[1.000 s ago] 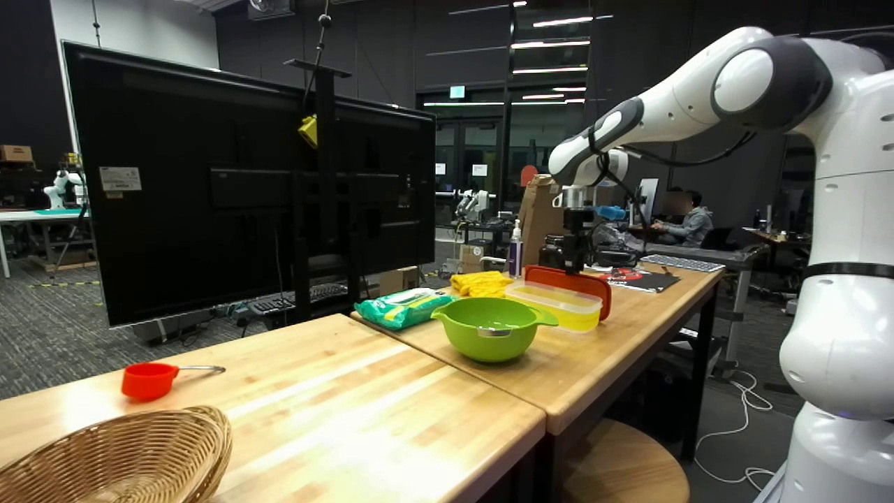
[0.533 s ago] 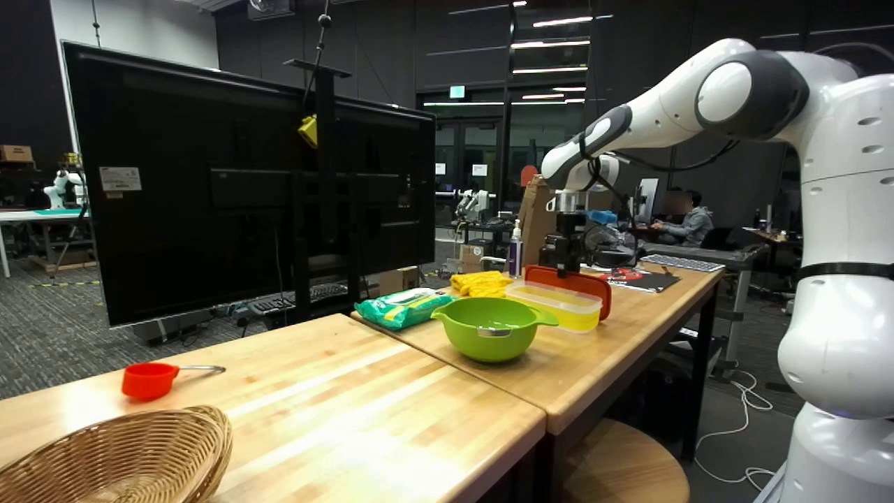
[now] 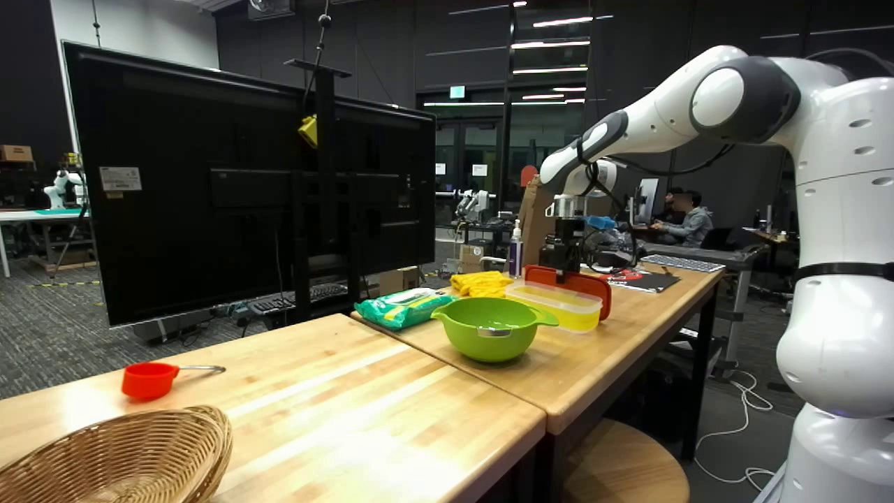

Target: Close the lunchbox using the red lid

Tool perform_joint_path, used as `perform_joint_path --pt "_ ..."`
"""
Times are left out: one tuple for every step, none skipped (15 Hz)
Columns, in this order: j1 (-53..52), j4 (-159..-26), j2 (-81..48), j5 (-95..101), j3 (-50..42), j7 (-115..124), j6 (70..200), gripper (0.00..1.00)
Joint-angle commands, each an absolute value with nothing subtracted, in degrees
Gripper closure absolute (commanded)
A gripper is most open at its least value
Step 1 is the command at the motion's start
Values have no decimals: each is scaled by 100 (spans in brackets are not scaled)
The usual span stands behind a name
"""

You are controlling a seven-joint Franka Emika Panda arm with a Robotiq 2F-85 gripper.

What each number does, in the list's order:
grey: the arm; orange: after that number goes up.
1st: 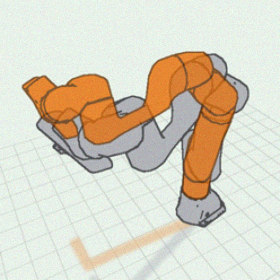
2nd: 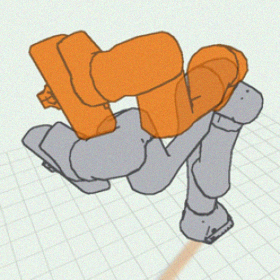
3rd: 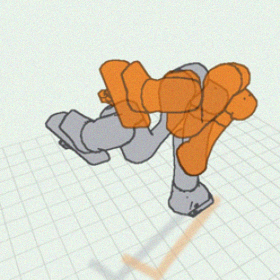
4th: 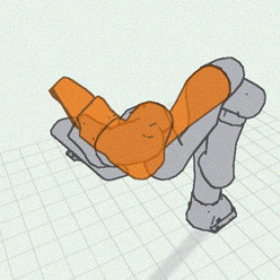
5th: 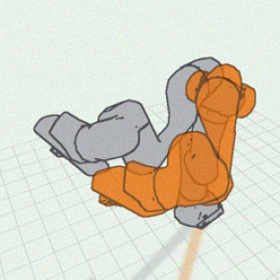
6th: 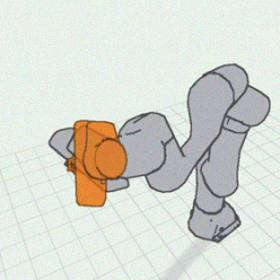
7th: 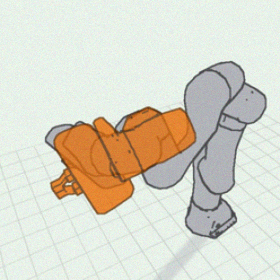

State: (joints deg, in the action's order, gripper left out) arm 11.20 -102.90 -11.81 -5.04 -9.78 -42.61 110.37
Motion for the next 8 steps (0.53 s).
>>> perform_joint_path --pt "1253 -10255 -1171 -604 -876 -4351 11075 39" --pt "1254 -10263 -1158 -595 -872 -4350 11075 48" --pt "1256 -10264 -1158 -592 -871 -4348 11078 55" --pt "1256 -10267 -1158 -584 -869 -4348 11090 62" --pt "1256 -10270 -1151 -574 -867 -4343 11078 71" --pt "1254 -10277 -1138 -553 -866 -4335 11077 78" --pt "1249 -10288 -1117 -520 -867 -4319 11077 87" --pt "1238 -10298 -1089 -474 -873 -4282 11068 93"
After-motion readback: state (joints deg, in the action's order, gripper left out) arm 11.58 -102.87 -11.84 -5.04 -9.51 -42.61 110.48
